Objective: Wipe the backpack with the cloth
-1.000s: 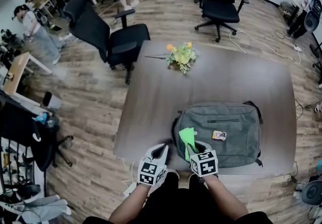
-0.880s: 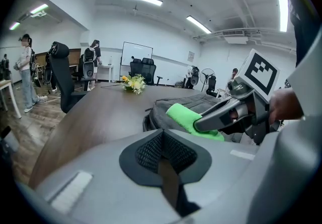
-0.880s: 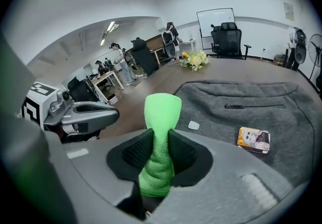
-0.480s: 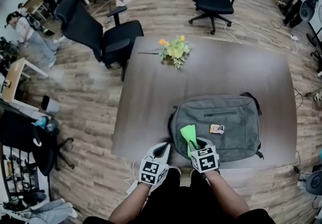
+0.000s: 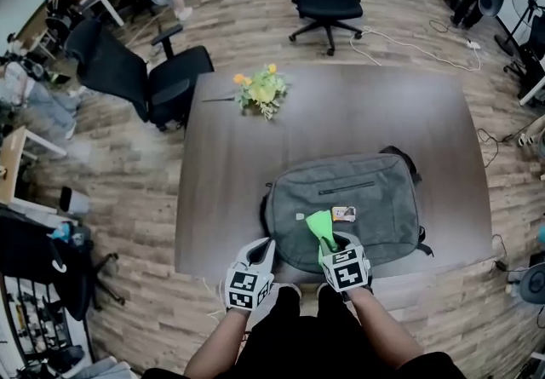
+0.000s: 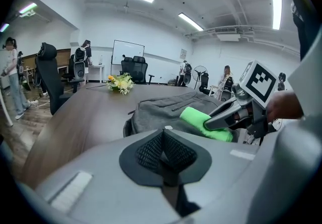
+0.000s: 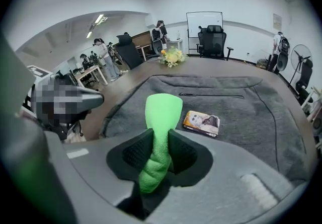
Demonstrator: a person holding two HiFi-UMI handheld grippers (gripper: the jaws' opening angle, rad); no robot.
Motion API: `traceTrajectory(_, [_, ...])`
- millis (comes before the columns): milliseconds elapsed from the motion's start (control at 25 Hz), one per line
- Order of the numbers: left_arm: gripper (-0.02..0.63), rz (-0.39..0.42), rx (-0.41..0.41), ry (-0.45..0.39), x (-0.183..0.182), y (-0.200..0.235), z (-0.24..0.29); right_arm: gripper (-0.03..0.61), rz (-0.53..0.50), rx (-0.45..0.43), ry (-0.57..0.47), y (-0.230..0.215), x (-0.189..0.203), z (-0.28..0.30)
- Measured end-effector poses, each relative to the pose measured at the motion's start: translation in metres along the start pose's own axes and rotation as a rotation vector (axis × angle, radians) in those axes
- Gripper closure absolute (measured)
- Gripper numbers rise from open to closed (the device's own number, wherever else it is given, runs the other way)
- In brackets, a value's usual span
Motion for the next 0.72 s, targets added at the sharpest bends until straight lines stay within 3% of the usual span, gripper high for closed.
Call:
traceTrajectory(440, [0.595, 0.018, 0.019, -0.002, -0.013, -0.017, 0.018, 0.483, 0.069, 0.077, 0.0, -0.054, 0.021, -0.02])
traceTrajectory(720, [0.595, 0.06, 0.047, -0.007, -0.027, -0.038, 0.03, 0.482, 0.167, 0.097, -0.015, -0.099, 0.034, -0.043])
Point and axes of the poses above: the fingertips, and each gripper's own axes: z forward along the fingers, y to its left, x out of its underside, the point moved 2 cm from there along -z, backward along the fingers, and after that the axes turned 14 degrees about y, right-handed, at the moved point
